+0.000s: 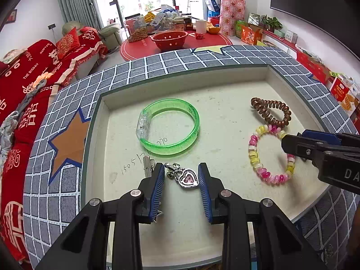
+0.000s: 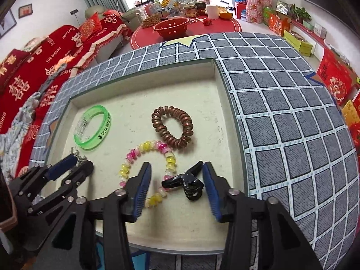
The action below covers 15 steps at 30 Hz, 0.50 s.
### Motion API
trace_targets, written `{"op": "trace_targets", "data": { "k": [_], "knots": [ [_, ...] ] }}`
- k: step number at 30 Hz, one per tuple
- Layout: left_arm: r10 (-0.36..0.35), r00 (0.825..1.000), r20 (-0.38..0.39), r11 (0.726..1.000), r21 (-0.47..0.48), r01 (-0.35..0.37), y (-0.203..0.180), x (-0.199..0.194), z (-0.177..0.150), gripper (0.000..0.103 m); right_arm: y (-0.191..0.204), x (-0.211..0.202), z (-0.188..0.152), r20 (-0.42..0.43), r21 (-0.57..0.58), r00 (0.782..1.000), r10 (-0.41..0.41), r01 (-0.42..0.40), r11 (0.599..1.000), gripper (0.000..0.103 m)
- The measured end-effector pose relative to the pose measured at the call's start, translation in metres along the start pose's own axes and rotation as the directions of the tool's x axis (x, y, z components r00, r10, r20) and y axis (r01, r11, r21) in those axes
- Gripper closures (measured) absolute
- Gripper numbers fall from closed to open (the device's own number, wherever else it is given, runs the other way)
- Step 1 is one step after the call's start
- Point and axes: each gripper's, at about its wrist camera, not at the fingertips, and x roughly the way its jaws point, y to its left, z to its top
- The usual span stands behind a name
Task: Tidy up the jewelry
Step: 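Carry both items into the tray and open both tools to release them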
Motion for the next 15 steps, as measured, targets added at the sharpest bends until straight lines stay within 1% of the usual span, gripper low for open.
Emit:
{"op": "trace_targets", "data": {
  "k": [1,6,7,8,9,10,11,12,15],
  "knots": [
    [-0.001,1.000,0.004,1.000,-0.006,0.001,0.000,-0.002,0.000,0.059,-0.001,-0.001,0.001,0.002,0.011,1.000,0.015,-0.015,1.000,0.042],
    [-0.004,1.000,0.028,1.000,-0.016,0.004,0.003,-0.015,0.002,0.059,-0.010,-0.009,0.001,0.019,0.088,0.997,0.081,-0.082,0.993,0.040],
    [-0.002,0.999,0.040,1.000,-0.015,0.003,0.003,-0.020,0.003,0.059,-0.011,-0.011,0.001,0.024,0.099,0.996,0.090,-0.092,0.991,0.037],
    [-0.002,0.999,0.049,1.000,-0.017,0.002,0.004,-0.024,0.003,0.052,-0.012,-0.014,0.001,0.032,0.111,0.994,0.101,-0.104,0.988,0.034],
    [-0.003,0.998,0.056,1.000,-0.021,0.004,0.004,-0.027,0.003,0.038,-0.013,-0.020,0.002,0.045,0.123,0.993,0.114,-0.118,0.985,0.032],
    [-0.005,0.997,0.073,0.999,-0.033,0.007,0.006,-0.033,0.001,0.009,-0.013,-0.023,0.002,0.055,0.128,0.991,0.119,-0.126,0.984,0.030],
    [-0.004,0.996,0.092,0.999,-0.044,0.008,0.007,-0.038,0.001,0.000,-0.013,-0.027,0.002,0.063,0.130,0.990,0.124,-0.131,0.983,0.028],
    [-0.004,0.993,0.115,0.999,-0.053,0.010,0.009,-0.044,0.000,0.000,-0.012,-0.033,0.002,0.077,0.130,0.989,0.129,-0.139,0.982,0.027],
    [-0.012,0.993,0.119,0.998,-0.058,0.019,0.011,-0.057,-0.005,0.000,-0.009,-0.046,0.000,0.100,0.127,0.985,0.139,-0.151,0.980,0.025]
  ]
}}
